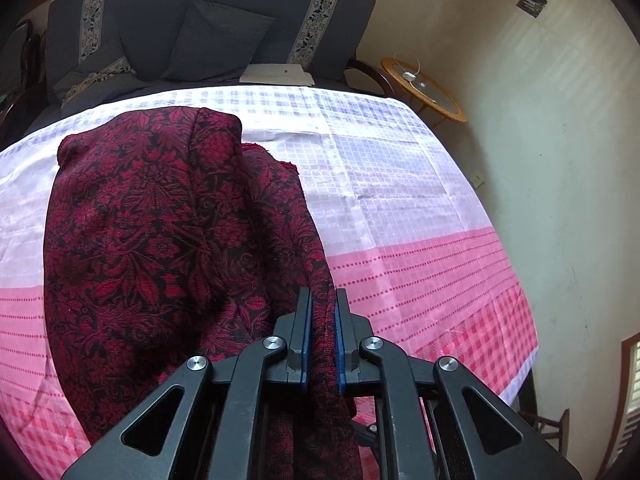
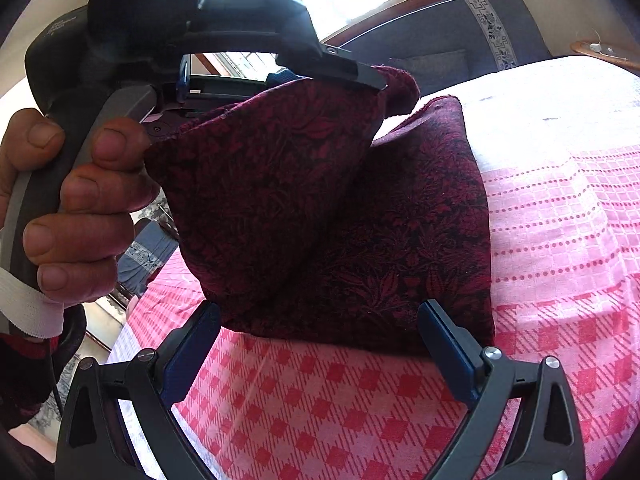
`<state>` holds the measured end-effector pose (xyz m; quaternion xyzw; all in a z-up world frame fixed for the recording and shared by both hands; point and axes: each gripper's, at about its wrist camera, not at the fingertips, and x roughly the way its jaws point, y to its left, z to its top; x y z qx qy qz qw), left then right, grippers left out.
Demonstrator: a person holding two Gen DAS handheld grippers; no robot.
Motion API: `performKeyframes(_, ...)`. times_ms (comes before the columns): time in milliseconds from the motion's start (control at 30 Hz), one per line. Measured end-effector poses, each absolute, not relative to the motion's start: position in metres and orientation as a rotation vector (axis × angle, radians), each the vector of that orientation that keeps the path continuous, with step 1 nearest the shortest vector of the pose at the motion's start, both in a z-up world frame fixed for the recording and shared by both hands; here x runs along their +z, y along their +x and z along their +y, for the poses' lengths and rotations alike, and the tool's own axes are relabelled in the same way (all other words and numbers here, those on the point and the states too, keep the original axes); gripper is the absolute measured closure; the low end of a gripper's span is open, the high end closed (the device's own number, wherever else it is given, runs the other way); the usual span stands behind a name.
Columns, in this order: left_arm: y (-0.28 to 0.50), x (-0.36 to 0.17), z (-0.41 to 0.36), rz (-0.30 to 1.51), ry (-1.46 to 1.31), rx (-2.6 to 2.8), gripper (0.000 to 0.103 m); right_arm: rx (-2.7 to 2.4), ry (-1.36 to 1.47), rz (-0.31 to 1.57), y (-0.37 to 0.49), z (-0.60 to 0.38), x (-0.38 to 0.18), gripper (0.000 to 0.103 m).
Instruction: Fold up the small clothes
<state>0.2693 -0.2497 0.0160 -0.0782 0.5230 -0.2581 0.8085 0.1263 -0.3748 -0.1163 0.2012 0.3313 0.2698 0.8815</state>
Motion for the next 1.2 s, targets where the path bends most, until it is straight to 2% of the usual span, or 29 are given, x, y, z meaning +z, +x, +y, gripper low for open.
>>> performKeyframes(200,0.265,0.045,-0.229,1.069,-0.381,-0.888,0.093,0.569,0.416,0.689,0.127,-0.377,-0.116,0.005)
performKeyframes(300,0.25,0.076,-0.203,0.89,-0.36,-0.899,0.09,0.578,0.421,0.683,0.124,-0.379,-0.116,0.004)
performKeyframes(367,0.241,0.084,-0.181,0.806,-0.315,-0.822,0.075,0.576,0.449,0.647,0.117,-0.386,-0.113,0.004)
performKeyframes(433,0.235,0.078,-0.156,0.744,-0.277,-0.719,0.069,0.593,0.515,0.555,0.104,-0.404,-0.106,0.004)
performKeyframes(567,0.238,0.028,-0.109,0.755,-0.275,-0.586,0.068,0.596,0.637,0.445,0.092,-0.442,-0.083,0.005)
performKeyframes(667,0.242,-0.02,-0.091,0.815,-0.346,-0.552,0.068,0.7,0.643,0.51,0.125,-0.444,-0.055,0.005)
performKeyframes(767,0.225,-0.035,-0.091,0.727,-0.388,-0.557,0.068,0.732,0.621,0.623,0.176,-0.432,-0.04,0.005)
performKeyframes(967,0.204,-0.048,-0.132,0.686,-0.199,-0.647,0.063,0.649,0.6,0.916,0.261,-0.39,-0.069,0.01)
performKeyframes(1000,0.202,-0.05,-0.136,0.681,-0.176,-0.655,0.063,0.656,0.609,0.931,0.267,-0.384,-0.074,0.012)
performKeyframes(1067,0.199,-0.051,-0.138,0.679,-0.171,-0.667,0.063,0.669,0.588,0.94,0.272,-0.37,-0.079,0.035)
performKeyframes(1100,0.199,-0.049,-0.136,0.68,-0.188,-0.676,0.063,0.634,0.53,0.95,0.272,-0.362,-0.08,0.072)
performKeyframes(1133,0.198,-0.046,-0.134,0.679,-0.206,-0.679,0.063,0.616,0.51,0.946,0.271,-0.36,-0.08,0.083)
performKeyframes(1200,0.195,-0.037,-0.126,0.663,-0.235,-0.652,0.063,0.622,0.499,0.882,0.266,-0.363,-0.07,0.086)
